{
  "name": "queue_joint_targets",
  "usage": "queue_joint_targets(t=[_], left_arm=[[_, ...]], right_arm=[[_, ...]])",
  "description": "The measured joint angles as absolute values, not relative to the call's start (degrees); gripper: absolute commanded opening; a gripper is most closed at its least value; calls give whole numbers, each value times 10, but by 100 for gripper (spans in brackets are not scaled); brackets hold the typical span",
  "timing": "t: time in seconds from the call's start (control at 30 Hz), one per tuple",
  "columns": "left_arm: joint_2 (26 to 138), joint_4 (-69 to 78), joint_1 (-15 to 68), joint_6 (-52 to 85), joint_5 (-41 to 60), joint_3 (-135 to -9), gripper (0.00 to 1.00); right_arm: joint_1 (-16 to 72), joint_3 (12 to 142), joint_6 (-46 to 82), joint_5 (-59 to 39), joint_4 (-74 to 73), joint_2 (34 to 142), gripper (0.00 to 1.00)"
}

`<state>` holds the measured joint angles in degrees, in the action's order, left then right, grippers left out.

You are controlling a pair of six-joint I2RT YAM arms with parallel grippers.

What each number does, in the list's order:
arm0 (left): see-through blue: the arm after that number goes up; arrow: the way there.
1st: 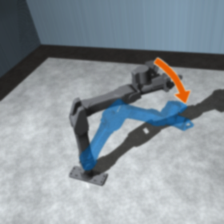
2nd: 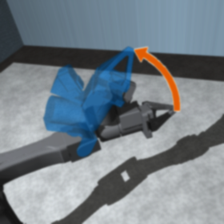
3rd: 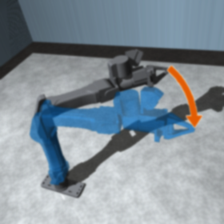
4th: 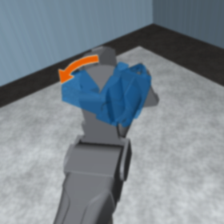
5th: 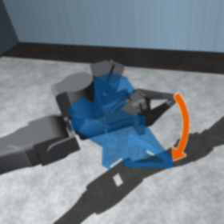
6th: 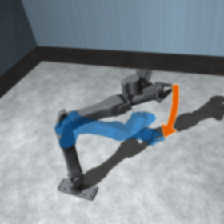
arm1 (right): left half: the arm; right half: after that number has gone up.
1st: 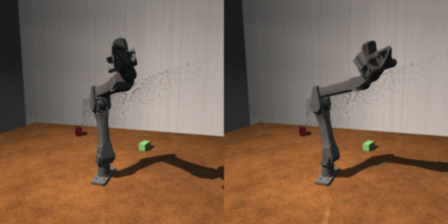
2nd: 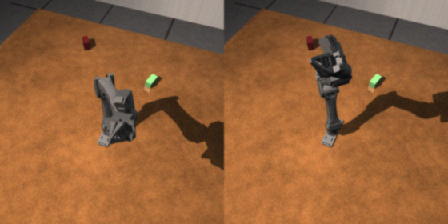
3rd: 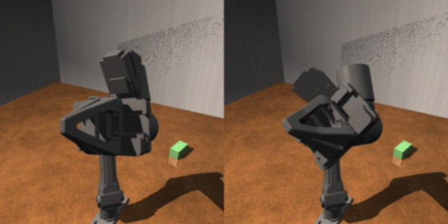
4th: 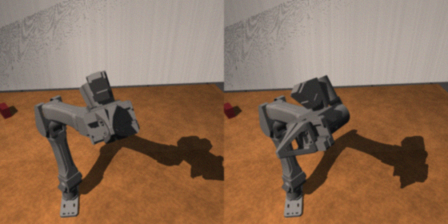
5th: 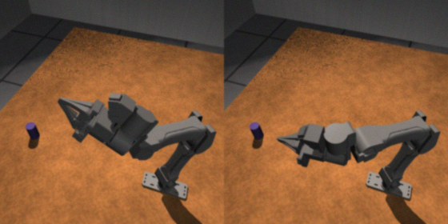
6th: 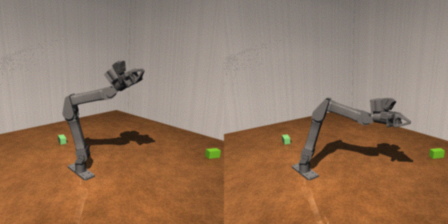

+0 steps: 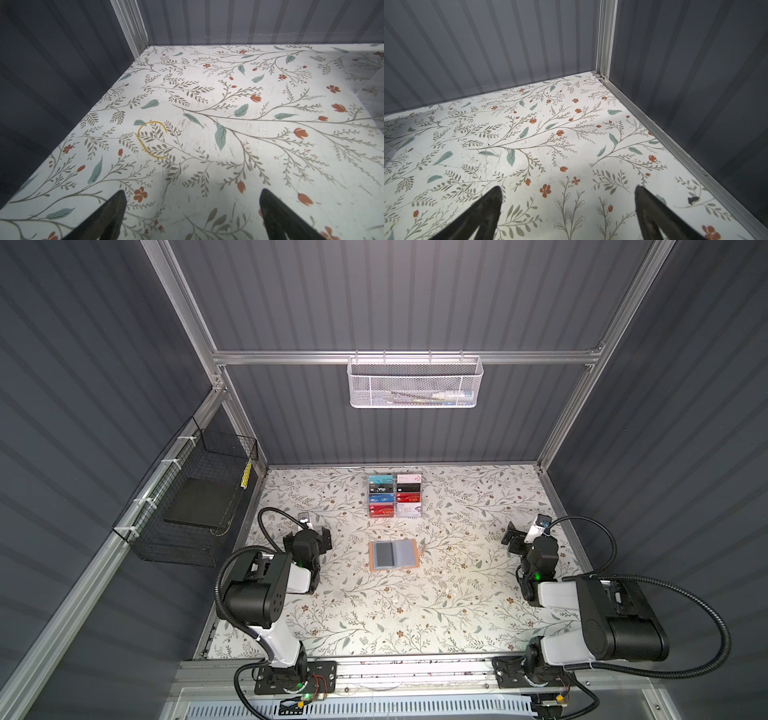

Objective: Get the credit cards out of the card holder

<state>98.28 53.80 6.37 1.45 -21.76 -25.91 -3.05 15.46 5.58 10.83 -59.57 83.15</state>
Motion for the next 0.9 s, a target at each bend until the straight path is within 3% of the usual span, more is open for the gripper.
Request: queue_joint_targets(t=[0.9], left_arm=[[983, 538, 64, 15, -218, -259, 100]], right_arm=[[-30, 168, 53, 74, -577, 832, 99]])
